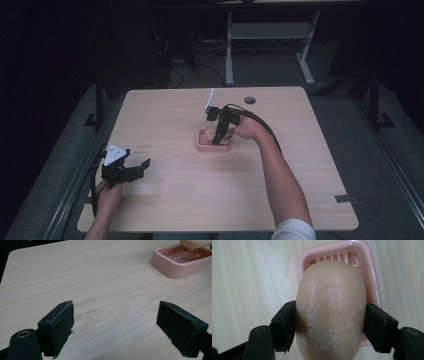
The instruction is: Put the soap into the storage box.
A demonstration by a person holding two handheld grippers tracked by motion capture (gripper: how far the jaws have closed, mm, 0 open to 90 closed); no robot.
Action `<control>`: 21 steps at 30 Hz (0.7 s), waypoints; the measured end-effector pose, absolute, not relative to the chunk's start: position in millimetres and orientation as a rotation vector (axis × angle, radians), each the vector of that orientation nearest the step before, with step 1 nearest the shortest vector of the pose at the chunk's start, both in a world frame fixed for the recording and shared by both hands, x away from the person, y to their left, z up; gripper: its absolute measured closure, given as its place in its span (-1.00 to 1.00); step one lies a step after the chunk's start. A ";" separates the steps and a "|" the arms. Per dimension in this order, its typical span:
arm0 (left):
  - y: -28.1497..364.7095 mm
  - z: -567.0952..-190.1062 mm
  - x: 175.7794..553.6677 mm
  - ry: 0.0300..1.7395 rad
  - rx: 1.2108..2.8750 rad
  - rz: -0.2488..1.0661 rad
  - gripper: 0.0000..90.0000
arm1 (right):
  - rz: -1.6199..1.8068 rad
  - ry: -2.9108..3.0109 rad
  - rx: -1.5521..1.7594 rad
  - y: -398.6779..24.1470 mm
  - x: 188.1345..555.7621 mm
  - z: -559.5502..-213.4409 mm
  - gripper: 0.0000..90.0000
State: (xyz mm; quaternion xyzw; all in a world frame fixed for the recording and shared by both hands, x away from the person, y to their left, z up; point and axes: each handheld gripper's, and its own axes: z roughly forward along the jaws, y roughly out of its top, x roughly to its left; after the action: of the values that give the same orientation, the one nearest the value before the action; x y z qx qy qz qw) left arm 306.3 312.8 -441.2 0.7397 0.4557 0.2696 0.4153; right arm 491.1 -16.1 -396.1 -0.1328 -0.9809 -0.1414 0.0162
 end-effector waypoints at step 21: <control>314.1 -441.4 306.7 1.156 1.841 0.663 -0.69 | -0.403 -3.043 -0.462 -5.7 504.0 -412.6 -0.30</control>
State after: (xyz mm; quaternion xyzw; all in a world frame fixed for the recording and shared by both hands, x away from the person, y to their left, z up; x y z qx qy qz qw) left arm 306.7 314.1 -441.4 0.7349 0.4615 0.2644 0.4208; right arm 504.0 -5.7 -412.6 -0.1489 -0.9801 -0.1297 0.0188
